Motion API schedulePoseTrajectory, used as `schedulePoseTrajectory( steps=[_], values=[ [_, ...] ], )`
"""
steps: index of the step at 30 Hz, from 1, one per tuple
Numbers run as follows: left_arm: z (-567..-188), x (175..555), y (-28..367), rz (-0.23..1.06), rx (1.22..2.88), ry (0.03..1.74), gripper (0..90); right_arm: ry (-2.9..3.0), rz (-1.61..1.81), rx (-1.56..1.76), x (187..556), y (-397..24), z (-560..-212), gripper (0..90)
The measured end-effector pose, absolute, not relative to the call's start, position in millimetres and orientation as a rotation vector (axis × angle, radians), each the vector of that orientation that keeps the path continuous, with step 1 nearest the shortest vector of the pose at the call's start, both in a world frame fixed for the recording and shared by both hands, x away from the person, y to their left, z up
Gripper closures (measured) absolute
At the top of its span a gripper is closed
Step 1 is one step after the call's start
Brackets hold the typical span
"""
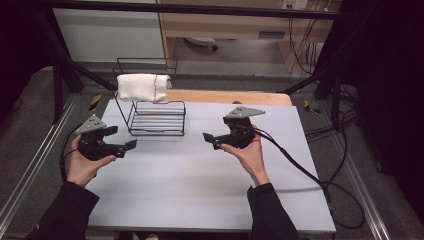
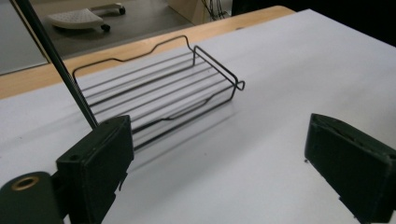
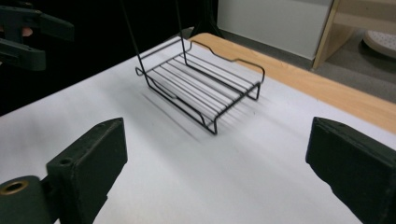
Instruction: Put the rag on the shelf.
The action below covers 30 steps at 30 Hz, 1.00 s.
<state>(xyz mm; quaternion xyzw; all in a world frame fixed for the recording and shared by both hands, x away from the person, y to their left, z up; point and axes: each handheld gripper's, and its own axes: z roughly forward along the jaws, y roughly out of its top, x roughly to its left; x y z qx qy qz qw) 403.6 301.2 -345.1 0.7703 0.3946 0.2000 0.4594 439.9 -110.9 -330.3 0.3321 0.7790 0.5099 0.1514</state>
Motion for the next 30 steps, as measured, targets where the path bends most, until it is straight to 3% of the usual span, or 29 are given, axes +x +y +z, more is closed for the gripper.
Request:
schedulePoseTrajectory(
  steps=[16, 30],
  values=[
    [-407.4, 386.3, 295.2, 0.386, 1.953, 0.96, 5.3, 2.248, 1.414, 1.086, 413.1, -185.3, -387.7, 0.8],
    [-425.2, 375.2, 302.8, 0.369, 1.982, 0.946, 5.4, 2.287, 1.387, 1.172, 389.8, -231.2, -431.6, 0.6]
  ],
)
